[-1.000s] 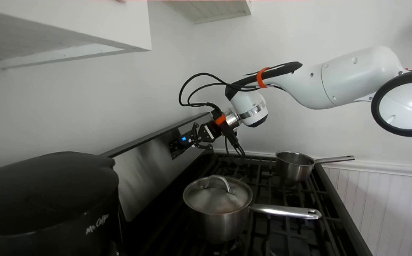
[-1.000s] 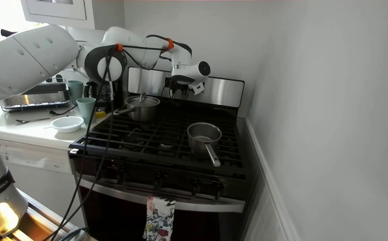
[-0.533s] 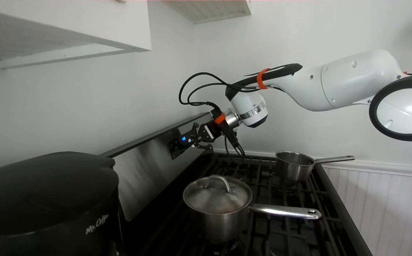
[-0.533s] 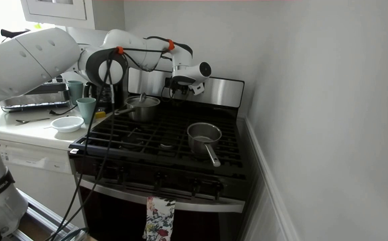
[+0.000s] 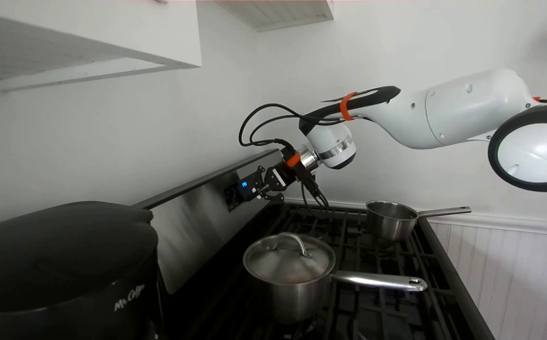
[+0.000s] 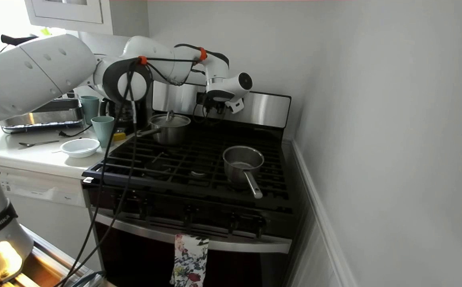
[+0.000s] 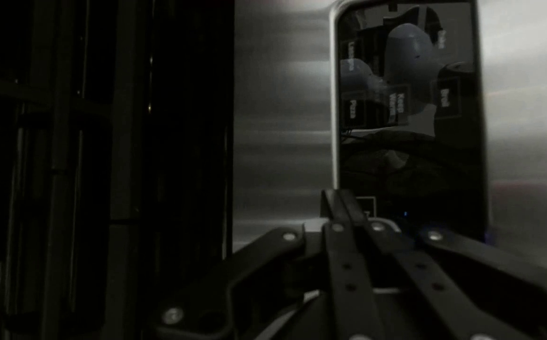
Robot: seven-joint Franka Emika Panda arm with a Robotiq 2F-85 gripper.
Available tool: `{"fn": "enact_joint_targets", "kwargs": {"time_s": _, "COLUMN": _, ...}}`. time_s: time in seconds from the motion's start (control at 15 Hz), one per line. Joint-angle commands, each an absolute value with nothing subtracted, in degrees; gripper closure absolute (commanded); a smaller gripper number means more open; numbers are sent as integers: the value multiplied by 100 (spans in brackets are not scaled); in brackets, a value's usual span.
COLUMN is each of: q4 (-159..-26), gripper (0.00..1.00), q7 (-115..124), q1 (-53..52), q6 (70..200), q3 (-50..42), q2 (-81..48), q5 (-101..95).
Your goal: Move the pot with a lid to the left and then press a button on the stove
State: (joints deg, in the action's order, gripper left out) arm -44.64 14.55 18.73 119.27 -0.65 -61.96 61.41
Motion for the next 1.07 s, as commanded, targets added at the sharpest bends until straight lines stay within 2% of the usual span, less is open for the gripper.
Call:
{"fn": "enact_joint_targets", "kwargs": {"time_s": 0.0, "q4": -4463, "gripper": 100, "q7": 1576, "q1": 1848, "q6": 11663, "q3": -280, "q2": -6105, "q5": 5819}}
{"fn": "enact_joint_targets", "kwargs": {"time_s": 1.0, "q4": -5290, "gripper": 100, "q7": 862, "q1": 1839, "q6": 11149, "q3": -893, "q2": -4919, "q5": 5204}}
